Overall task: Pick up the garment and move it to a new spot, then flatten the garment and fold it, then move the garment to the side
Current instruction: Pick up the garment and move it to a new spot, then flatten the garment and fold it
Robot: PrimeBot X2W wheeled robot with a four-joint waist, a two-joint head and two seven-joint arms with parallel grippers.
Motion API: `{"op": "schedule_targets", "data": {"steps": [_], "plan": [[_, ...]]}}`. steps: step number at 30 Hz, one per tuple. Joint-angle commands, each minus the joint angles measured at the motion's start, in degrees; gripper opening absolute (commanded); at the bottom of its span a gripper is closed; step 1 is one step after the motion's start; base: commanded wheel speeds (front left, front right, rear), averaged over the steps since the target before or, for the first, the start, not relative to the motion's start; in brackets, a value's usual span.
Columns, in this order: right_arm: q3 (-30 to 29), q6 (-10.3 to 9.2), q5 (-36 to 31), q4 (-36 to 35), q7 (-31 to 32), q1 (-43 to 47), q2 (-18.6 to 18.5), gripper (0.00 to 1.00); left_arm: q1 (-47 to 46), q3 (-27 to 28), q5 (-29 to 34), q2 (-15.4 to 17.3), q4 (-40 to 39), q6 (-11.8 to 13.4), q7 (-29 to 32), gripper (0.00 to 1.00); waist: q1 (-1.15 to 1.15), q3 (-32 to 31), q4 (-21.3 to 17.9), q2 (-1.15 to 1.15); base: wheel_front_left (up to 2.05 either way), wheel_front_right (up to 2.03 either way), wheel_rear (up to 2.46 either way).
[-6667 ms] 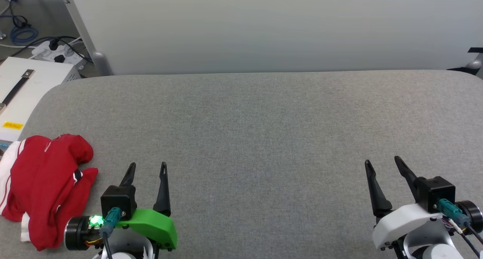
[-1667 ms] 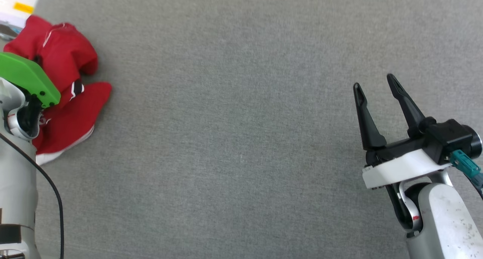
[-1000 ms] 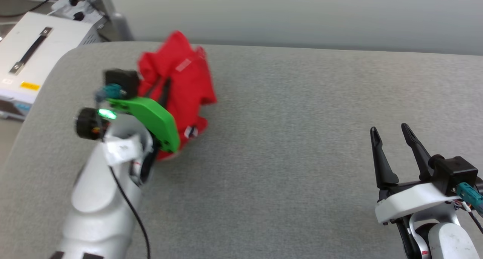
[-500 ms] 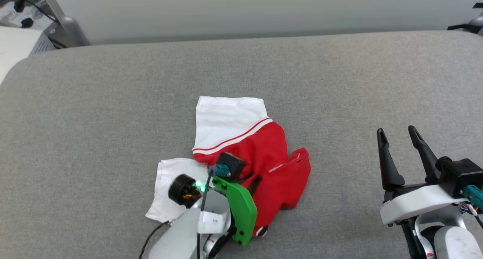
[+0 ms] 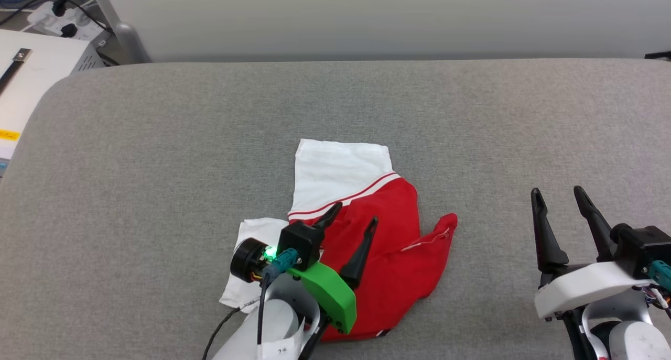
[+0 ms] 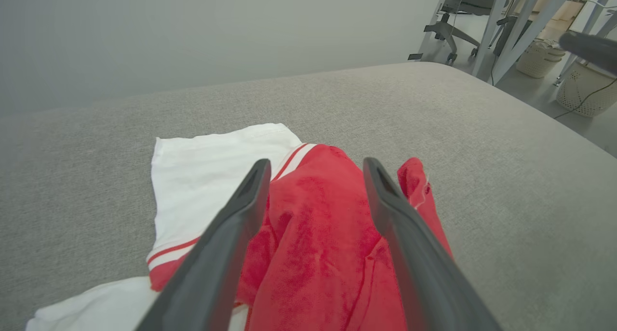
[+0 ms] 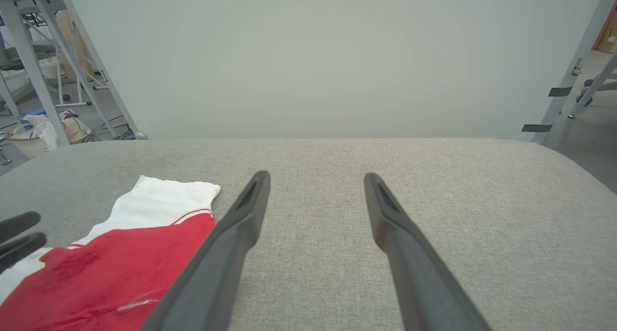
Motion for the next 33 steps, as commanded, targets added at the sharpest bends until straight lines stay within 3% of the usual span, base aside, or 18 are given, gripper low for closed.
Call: {"op": "schedule_targets", "data": {"steps": [1,13,23,33], "plan": [[-0.31,-0.04,0.02,0.07,0.29,0.96,-0.05,1.00,1.29,0.77,0.19,-0.23,-0.86,0.92,-1.38,1.00,0.00,-1.68,1.92,0.00,0.00,0.00,0.00],[-1.84,-0.04,1.21,1.87,3.54,2.07,-0.09,1.00,5.99,13.61,-0.12,0.94,-12.00,6.65,-4.03,1.00,0.00,-3.02,6.05,0.00,0.00,0.00,0.00],[-1.62,-0.04,6.59,12.08,7.56,-4.73,-4.94,1.00,9.01,19.93,3.50,0.69,-17.12,5.91,-4.05,1.00,0.00,0.45,11.93,0.00,0.00,0.00,0.00],[11.36,-0.04,15.99,26.36,23.50,-24.73,-14.95,1.00,7.99,20.14,5.22,-1.77,-17.13,3.98,-4.06,1.00,0.00,5.09,19.03,0.00,0.00,0.00,0.00]]}}
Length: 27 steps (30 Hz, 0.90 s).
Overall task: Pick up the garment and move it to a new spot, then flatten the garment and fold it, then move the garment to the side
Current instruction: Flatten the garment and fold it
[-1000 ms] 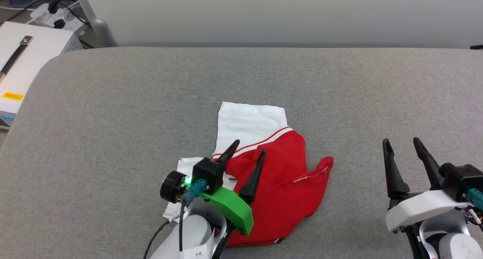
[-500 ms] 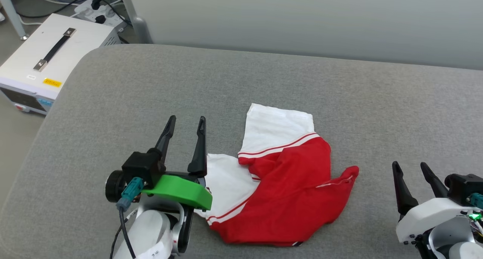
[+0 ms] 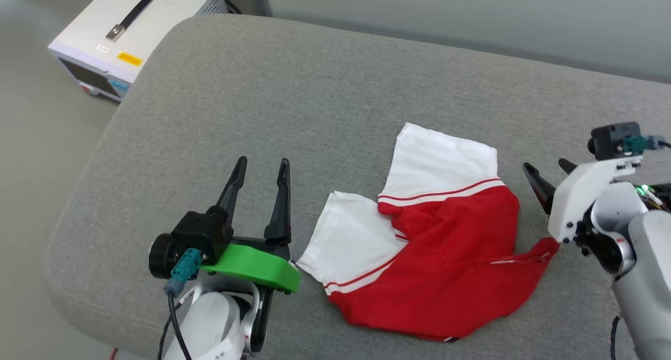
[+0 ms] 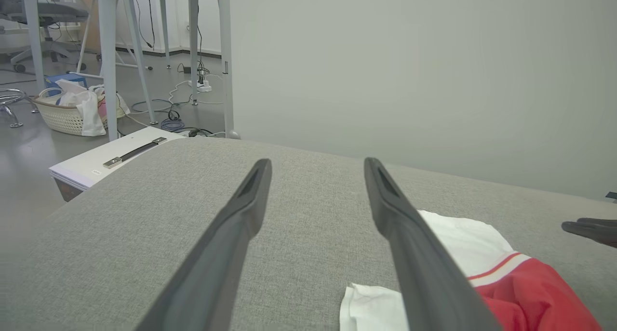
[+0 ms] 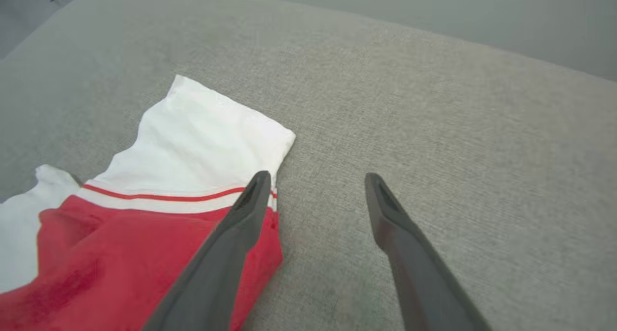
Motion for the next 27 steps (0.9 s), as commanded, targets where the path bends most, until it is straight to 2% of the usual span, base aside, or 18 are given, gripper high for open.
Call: {"op": "schedule_targets", "data": {"steps": [1,7,14,17,18,19,22,27], "plan": [[2.31,-0.04,1.37,1.80,2.31,-2.84,-1.14,1.00,-0.26,-0.06,0.24,-0.40,-0.08,-0.39,-0.32,1.00,0.00,2.98,3.94,0.00,0.00,0.00,0.00],[11.47,-0.04,5.82,9.56,10.44,-11.41,-4.63,1.00,-1.20,-0.75,-0.33,-0.85,-0.13,-0.91,-0.32,1.00,0.00,5.09,7.55,0.00,0.00,0.00,0.00],[18.85,-0.04,8.99,16.88,10.67,-15.83,-6.91,1.00,-1.80,-2.55,-2.83,-0.91,-1.03,0.33,-0.32,1.00,0.00,7.34,9.78,0.00,0.00,0.00,0.00],[23.27,-0.04,11.86,19.93,14.30,-14.91,-6.96,1.00,-1.75,-3.06,-3.49,-0.92,-1.04,0.91,-0.32,1.00,0.00,7.58,9.97,0.00,0.00,0.00,0.00],[25.50,-0.04,14.37,21.21,17.41,-14.05,-6.92,0.28,-1.59,-3.19,-3.80,-0.92,-0.91,1.21,-0.32,1.00,0.00,7.56,9.82,0.00,0.00,0.00,0.00],[26.56,-0.04,15.76,21.51,19.04,-13.77,-6.89,0.00,-1.52,-3.15,-3.84,-0.92,-0.82,1.37,-0.32,1.00,0.00,7.53,9.57,0.00,0.00,0.00,0.00],[28.03,-0.04,18.23,20.61,19.59,-14.61,-7.52,0.00,-1.41,-2.89,-4.20,-0.92,-0.86,1.76,-0.32,1.00,0.00,7.34,8.75,0.00,0.00,0.00,0.00],[27.30,-0.04,19.10,18.32,12.78,-18.44,-9.91,0.00,-0.50,-1.89,-4.03,-0.92,-0.22,2.13,-0.32,1.00,0.00,5.74,6.11,0.00,0.00,0.00,0.00]]}}
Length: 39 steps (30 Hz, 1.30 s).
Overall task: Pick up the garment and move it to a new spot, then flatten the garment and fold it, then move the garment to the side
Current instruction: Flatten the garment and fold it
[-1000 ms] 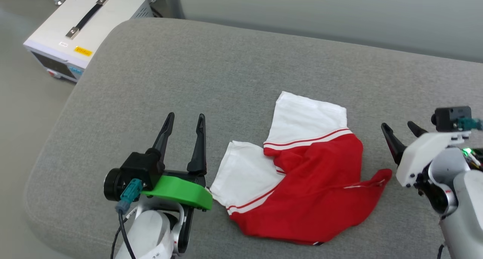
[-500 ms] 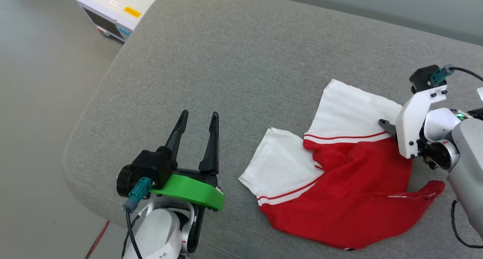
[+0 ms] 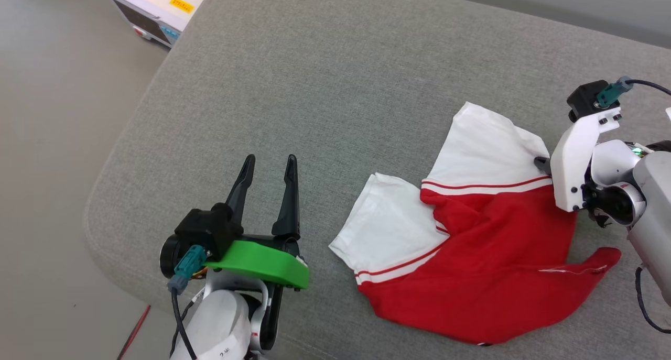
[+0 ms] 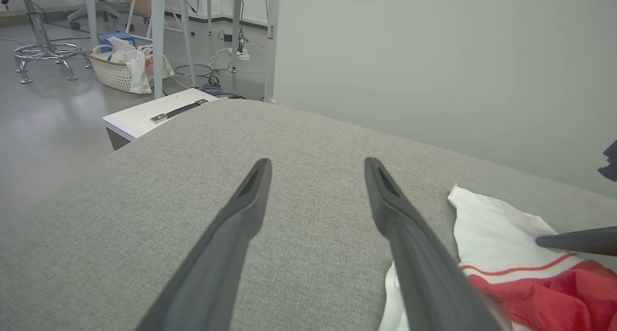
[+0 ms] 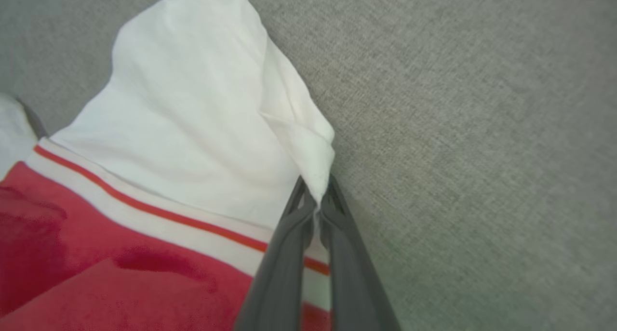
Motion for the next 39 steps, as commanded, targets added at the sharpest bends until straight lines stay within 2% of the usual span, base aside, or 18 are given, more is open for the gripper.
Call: {"op": "schedule_targets", "data": {"steps": [1,5,9,14,18,21,23,28,29,31,36,39], "plan": [[0.20,-0.01,0.15,0.40,-1.52,0.48,-0.56,0.00,0.36,0.37,0.02,-0.30,0.45,0.18,-0.32,1.00,0.00,-1.57,-1.99,0.00,0.00,0.00,0.00],[-2.68,-0.01,0.03,-1.11,-7.04,-0.04,-2.60,0.00,1.36,1.65,0.78,-0.30,1.53,-0.13,-0.32,1.00,0.00,-3.63,-5.00,0.00,0.00,0.00,0.00],[-6.73,-0.01,0.18,-3.02,-10.51,3.09,-4.55,0.00,2.45,3.05,1.75,-0.30,2.55,-0.62,-0.32,1.00,0.00,-5.48,-8.39,0.00,0.00,0.00,0.00],[-14.22,-0.01,-0.93,-6.20,-13.73,11.57,-6.91,0.00,3.89,5.11,2.59,-0.30,3.45,-1.11,-0.32,1.00,0.00,-6.75,-12.58,0.00,0.00,0.00,0.00],[-21.98,-0.01,-2.47,-8.14,-15.88,21.09,-6.85,0.00,5.08,6.07,2.99,-0.29,4.30,-1.49,-0.33,1.00,0.00,-7.50,-14.78,0.00,0.00,0.00,0.00],[-28.20,-0.01,-4.13,-9.90,-16.74,28.89,-4.77,0.00,5.94,6.68,3.18,-0.12,5.01,-1.66,-0.33,1.00,0.00,-7.99,-15.86,0.00,0.00,0.00,0.00],[-32.35,-0.01,-6.25,-11.74,-16.56,34.11,-2.09,0.00,6.50,6.98,3.27,0.10,5.58,-1.70,-0.33,1.00,0.00,-8.25,-16.51,0.00,0.00,0.00,0.00],[-39.93,-0.01,-11.57,-16.63,-13.82,44.17,7.14,0.00,7.07,7.13,3.23,0.55,7.10,-1.86,-0.32,1.00,0.00,-8.53,-17.40,0.00,0.00,0.00,0.00],[-42.66,-0.01,-13.71,-18.81,-14.00,45.96,10.45,0.30,7.14,7.07,3.19,0.70,7.63,-1.79,-0.19,1.00,0.00,-8.72,-17.65,0.00,0.00,0.00,0.00],[-44.68,-0.01,-15.70,-21.13,-14.31,47.03,13.29,1.00,7.20,6.89,3.20,0.93,8.08,-1.77,0.28,1.00,0.00,-9.06,-17.75,0.00,0.00,0.00,0.00],[-50.97,-0.01,-21.90,-28.40,-20.83,47.47,18.48,1.00,7.48,6.96,2.93,2.00,8.58,-1.61,2.22,1.00,0.00,-10.36,-18.22,0.00,0.00,0.00,0.00],[-52.81,-0.01,-25.03,-32.69,-24.69,47.29,20.53,1.00,7.48,7.36,2.59,2.96,8.27,-1.40,4.16,1.00,0.00,-11.02,-18.74,0.00,0.00,0.00,0.00]]}}
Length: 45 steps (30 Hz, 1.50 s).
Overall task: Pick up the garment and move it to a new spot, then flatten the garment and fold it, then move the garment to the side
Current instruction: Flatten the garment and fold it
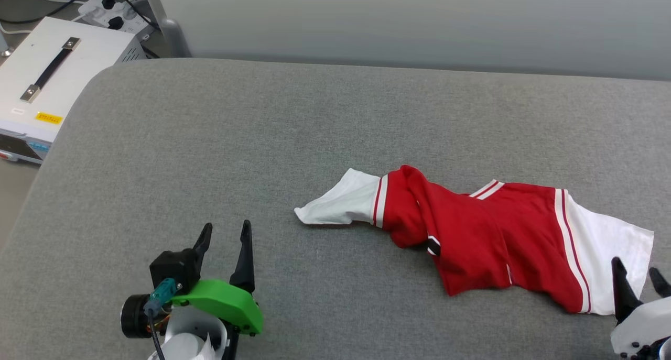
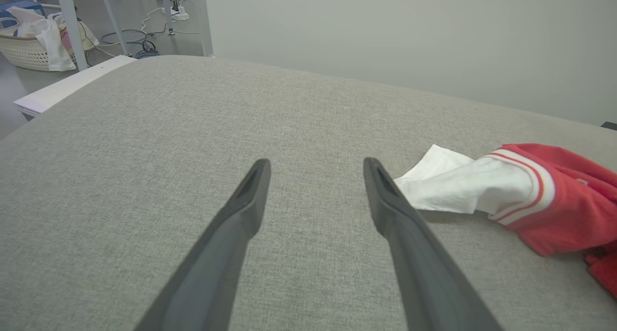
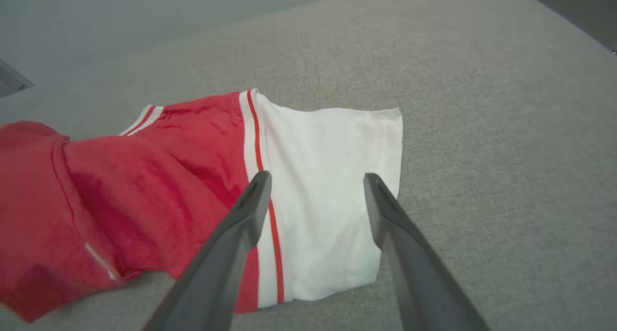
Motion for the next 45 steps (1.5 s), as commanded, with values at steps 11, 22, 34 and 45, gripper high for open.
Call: {"op": "schedule_targets", "data": {"steps": [11,22,34,45], "plan": [[6.38,-0.03,-6.28,-13.25,-7.55,-0.39,2.80,1.00,-5.85,-0.46,-4.65,4.38,-1.21,-2.57,18.62,1.00,0.00,0.39,-3.55,0.00,0.00,0.00,0.00],[16.89,-0.03,-5.49,-19.61,-7.93,-2.70,0.85,1.00,-18.99,-6.24,-4.90,7.15,3.58,-6.22,36.69,1.00,0.00,7.71,-9.15,0.00,0.00,0.00,0.00],[18.52,-0.03,-3.60,-17.43,-8.41,-4.45,0.27,1.00,-23.87,-18.94,-3.30,10.52,13.89,-9.03,54.26,1.00,0.00,11.02,-11.01,0.00,0.00,0.00,0.00],[14.55,-0.03,-1.89,-13.97,-6.67,-4.50,0.26,1.00,-23.33,-26.07,-5.26,13.43,9.78,-8.28,49.95,0.00,0.00,8.99,-9.72,0.00,0.00,0.00,0.00]]}}
